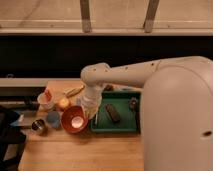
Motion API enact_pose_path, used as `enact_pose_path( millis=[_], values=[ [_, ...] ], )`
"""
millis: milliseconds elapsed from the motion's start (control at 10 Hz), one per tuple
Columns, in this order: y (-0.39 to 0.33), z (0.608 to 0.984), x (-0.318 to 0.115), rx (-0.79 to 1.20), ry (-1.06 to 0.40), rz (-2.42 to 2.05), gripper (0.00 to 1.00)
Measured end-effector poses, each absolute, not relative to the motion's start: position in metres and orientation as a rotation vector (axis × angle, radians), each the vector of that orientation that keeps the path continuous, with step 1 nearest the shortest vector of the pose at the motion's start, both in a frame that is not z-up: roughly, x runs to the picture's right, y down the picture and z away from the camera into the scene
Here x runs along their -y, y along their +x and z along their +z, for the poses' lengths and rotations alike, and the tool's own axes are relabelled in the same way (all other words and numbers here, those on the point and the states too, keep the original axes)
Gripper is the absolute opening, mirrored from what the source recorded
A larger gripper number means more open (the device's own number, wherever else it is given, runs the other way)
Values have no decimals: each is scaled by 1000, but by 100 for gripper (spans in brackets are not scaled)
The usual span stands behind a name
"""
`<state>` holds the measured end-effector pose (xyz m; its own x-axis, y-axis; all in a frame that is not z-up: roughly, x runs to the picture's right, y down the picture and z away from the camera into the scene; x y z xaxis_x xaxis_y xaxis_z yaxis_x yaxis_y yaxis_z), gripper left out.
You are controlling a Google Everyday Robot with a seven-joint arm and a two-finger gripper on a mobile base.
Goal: Stack bowls into tray
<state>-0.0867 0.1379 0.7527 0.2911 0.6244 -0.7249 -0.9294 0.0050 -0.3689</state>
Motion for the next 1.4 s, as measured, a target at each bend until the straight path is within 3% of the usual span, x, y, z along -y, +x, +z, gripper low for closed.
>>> enact_pose_path(
  millis=[400, 500, 1000, 1400],
  values=[
    [-95, 770, -133, -404, -951, 1244, 59],
    [-97, 769, -133, -403, -952, 1240, 65],
    [-97, 770, -133, -405, -950, 1240, 66],
    [-104, 772, -119, -390, -844, 1240, 66]
  ],
)
